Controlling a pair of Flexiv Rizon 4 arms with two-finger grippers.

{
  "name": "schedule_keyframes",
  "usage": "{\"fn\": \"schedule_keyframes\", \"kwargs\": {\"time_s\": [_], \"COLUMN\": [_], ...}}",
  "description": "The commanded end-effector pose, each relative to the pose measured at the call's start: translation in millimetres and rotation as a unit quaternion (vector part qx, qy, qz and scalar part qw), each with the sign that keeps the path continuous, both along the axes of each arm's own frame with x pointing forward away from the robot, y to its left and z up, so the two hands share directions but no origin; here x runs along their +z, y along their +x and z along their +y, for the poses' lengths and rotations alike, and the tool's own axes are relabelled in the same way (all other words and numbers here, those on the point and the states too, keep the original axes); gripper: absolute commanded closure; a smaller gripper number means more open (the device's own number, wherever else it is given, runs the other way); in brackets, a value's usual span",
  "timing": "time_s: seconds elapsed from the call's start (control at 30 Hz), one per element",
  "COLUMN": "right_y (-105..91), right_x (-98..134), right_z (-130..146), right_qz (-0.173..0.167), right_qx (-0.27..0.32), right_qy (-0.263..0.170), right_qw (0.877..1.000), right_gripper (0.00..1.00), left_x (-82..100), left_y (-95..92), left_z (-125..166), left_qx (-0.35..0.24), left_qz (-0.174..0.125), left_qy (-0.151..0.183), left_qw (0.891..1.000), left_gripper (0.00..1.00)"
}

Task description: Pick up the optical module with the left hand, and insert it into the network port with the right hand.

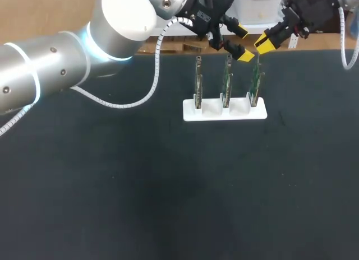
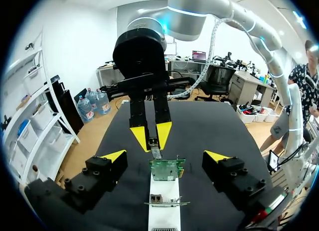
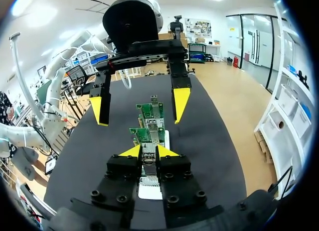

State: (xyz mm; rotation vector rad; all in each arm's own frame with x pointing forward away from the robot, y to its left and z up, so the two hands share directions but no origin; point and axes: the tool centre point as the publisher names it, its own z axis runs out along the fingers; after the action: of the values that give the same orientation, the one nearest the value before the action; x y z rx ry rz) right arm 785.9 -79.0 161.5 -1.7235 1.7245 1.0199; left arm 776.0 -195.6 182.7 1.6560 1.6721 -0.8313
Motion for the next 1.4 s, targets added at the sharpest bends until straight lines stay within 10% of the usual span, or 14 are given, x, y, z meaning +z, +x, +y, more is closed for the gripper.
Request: {"fn": "schedule_keyframes", "kwargs": {"time_s": [0.03, 0.9, 0.93, 1.0, 1.4], "right_y": [-2.0, 7.5, 7.4, 7.2, 5.5], "right_x": [-2, 5, 5, 5, 6], "right_z": [1, -16, -16, -17, -14], "right_qz": [0.000, 0.002, 0.002, -0.001, -0.001], "right_qx": [0.000, -0.021, -0.021, -0.019, -0.013], "right_qy": [-0.001, 0.001, 0.002, 0.005, 0.009], "right_qw": [1.000, 1.000, 1.000, 1.000, 1.000], "right_gripper": [0.00, 0.00, 0.51, 1.00, 1.00], "left_x": [0.7, 0.7, 0.7, 0.7, 0.7], "left_y": [2.1, 2.1, 2.1, 2.1, 2.1], "left_z": [-1, -1, -1, -1, -1], "left_qx": [-0.001, -0.001, -0.001, -0.001, -0.001], "left_qz": [0.001, 0.001, 0.001, 0.001, 0.001], "left_qy": [0.002, 0.002, 0.002, 0.002, 0.002], "left_qw": [1.000, 1.000, 1.000, 1.000, 1.000], "left_gripper": [0.00, 0.00, 0.00, 0.00, 0.00]}}
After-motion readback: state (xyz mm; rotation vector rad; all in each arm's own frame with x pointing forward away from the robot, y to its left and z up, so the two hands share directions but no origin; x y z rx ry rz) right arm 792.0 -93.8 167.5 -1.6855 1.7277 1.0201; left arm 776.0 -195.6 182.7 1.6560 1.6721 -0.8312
